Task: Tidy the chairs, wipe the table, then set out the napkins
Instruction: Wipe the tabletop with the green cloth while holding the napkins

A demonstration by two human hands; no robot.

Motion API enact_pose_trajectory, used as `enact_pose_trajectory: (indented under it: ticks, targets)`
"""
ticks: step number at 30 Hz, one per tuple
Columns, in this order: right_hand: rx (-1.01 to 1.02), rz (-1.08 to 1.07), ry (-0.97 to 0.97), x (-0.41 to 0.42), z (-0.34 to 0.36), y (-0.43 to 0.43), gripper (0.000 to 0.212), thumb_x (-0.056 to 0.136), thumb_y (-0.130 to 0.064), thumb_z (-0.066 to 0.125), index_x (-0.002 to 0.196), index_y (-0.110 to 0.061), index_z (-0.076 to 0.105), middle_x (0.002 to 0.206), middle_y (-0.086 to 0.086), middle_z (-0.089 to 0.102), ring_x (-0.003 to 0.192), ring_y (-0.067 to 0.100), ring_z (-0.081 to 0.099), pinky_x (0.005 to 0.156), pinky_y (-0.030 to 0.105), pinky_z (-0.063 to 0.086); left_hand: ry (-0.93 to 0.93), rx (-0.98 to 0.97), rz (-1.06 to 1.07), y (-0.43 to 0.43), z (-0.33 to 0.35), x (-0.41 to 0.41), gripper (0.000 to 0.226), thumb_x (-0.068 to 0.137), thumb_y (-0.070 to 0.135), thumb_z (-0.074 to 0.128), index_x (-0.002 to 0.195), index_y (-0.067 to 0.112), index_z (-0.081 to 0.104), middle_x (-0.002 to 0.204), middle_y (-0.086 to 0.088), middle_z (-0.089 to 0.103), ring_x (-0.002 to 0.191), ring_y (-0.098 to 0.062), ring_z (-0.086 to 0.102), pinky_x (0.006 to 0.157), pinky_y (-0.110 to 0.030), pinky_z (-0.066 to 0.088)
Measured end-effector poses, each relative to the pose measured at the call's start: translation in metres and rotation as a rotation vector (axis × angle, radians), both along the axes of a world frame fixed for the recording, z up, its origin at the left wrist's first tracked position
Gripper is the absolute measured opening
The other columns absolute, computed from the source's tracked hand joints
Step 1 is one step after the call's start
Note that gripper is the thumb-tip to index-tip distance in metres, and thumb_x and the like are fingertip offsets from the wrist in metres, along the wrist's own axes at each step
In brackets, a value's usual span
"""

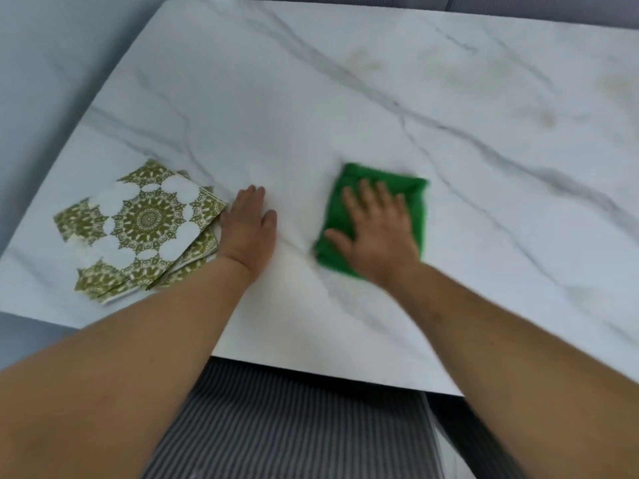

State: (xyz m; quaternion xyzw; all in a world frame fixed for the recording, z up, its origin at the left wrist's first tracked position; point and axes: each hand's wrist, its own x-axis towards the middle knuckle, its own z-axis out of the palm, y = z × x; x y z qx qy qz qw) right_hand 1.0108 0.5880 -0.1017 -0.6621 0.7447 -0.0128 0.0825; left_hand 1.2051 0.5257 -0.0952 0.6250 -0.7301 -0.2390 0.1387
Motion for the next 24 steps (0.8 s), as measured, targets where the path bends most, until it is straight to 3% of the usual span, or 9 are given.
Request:
enact_pose_trajectory:
  ticks: [3, 7, 13, 24]
  targets:
    - [0.08, 0.285, -0.1, 0.076, 0.006, 0.027, 0.09, 0.083, -0.08, 0.022, 0.154, -0.03, 0.002, 0.163, 0.004, -0.006, 0.149, 0.027, -0.013, 0.119, 0.048, -0.01, 0.06, -0.093, -0.034, 0.005, 0.022, 0.009, 0.046, 0.1, 0.013, 0.036, 0.145, 0.005, 0.033, 0.153, -0.013, 0.031, 0.143, -0.024, 0.023, 0.118, -0.033, 0.015]
    - [0.12, 0.515, -0.138, 0.102, 0.004, 0.071, 0.104, 0.074, -0.088, 0.031, 0.154, -0.032, -0.006, 0.162, 0.001, -0.014, 0.146, 0.022, -0.024, 0.118, 0.047, -0.015, 0.044, -0.218, -0.031, 0.022, 0.04, 0.015, 0.042, 0.1, 0.014, 0.034, 0.141, 0.008, 0.04, 0.15, -0.011, 0.035, 0.142, -0.023, 0.025, 0.117, -0.034, 0.018]
    - [0.187, 0.595, -0.104, 0.058, 0.008, 0.114, 0.107, 0.075, -0.08, 0.047, 0.15, -0.037, -0.015, 0.159, -0.003, -0.024, 0.141, 0.019, -0.035, 0.114, 0.042, -0.023, -0.061, -0.138, -0.01, 0.061, 0.042, 0.003, 0.043, 0.101, 0.019, 0.031, 0.144, 0.013, 0.037, 0.155, -0.01, 0.026, 0.145, -0.025, 0.014, 0.119, -0.037, 0.011]
    - [0.224, 0.514, -0.071, -0.117, 0.014, 0.193, 0.107, 0.073, -0.085, 0.041, 0.143, -0.043, -0.028, 0.155, -0.008, -0.033, 0.136, 0.014, -0.042, 0.112, 0.04, -0.026, -0.099, 0.028, 0.105, 0.137, 0.015, -0.097, 0.047, 0.102, 0.029, 0.031, 0.147, 0.015, 0.031, 0.158, -0.01, 0.015, 0.146, -0.026, 0.004, 0.12, -0.04, 0.007]
